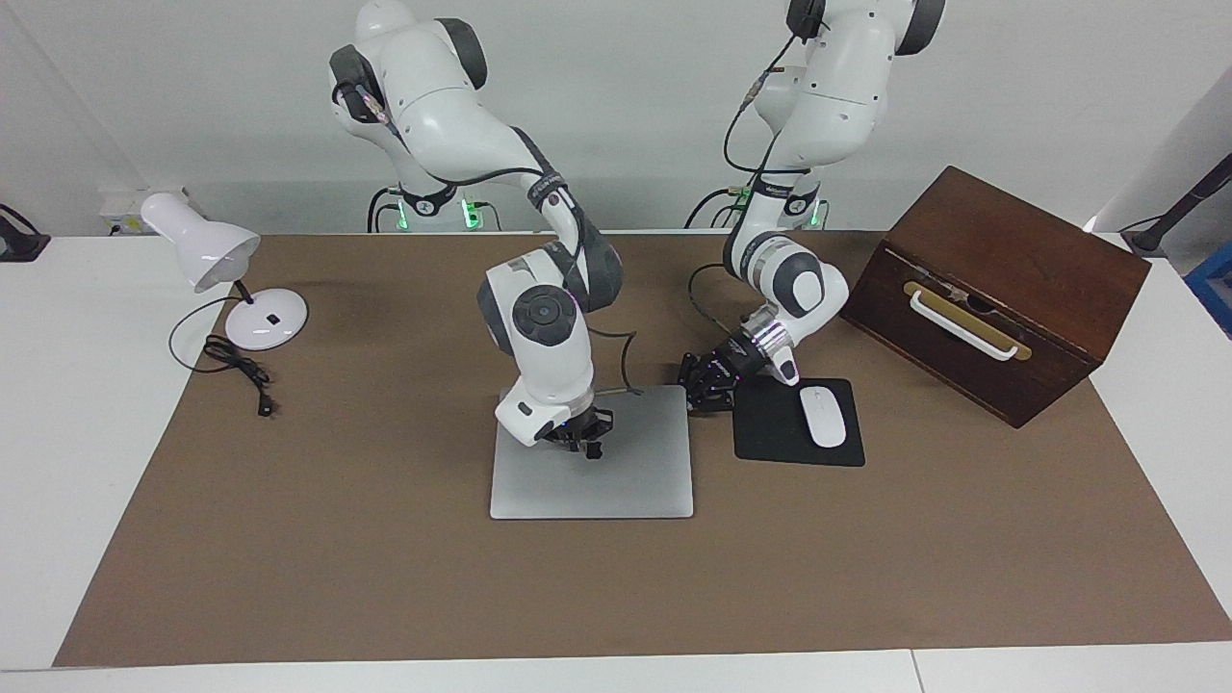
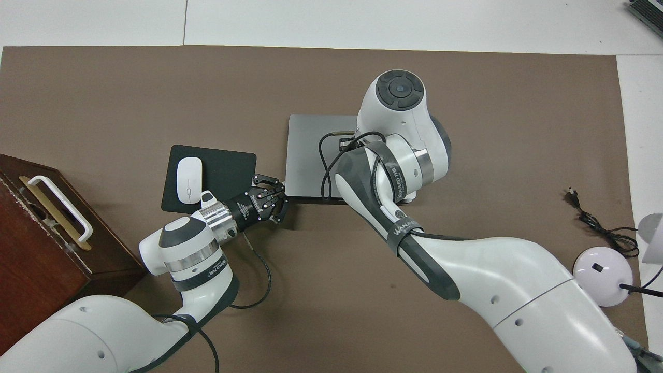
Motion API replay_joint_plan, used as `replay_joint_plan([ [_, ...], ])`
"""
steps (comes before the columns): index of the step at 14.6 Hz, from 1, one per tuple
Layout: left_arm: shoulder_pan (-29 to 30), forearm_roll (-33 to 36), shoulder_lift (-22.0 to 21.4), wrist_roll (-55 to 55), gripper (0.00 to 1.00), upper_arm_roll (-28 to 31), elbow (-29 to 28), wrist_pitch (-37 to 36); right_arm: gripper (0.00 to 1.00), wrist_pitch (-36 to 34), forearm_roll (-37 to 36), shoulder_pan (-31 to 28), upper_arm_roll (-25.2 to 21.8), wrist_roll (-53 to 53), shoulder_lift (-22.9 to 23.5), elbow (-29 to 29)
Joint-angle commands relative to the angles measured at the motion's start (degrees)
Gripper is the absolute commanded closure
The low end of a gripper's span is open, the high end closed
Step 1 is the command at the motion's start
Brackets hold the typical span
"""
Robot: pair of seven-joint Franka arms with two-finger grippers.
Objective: Close laptop with both arms
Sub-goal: 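Press the lid fully shut with the right gripper against the left gripper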
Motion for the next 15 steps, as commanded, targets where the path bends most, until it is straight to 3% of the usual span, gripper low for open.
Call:
replay_joint_plan([
  [1, 0.81, -0.67, 1.65, 2.30, 1.00, 0.07, -1.43, 0.30, 1.00, -0.96, 0.80, -0.71, 0.50, 0.46, -1.73, -1.77],
  [4, 0.81, -0.67, 1.65, 2.30, 1.00, 0.07, -1.43, 0.38, 1.00, -0.79, 0.18, -0.45, 0.50, 0.46, -2.08, -1.24],
  [15, 1.08, -0.58, 1.65, 2.12, 1.00, 0.07, -0.99, 0.38, 1.00, -3.08, 0.10, -3.61, 0.15, -1.03, -10.42, -1.33],
])
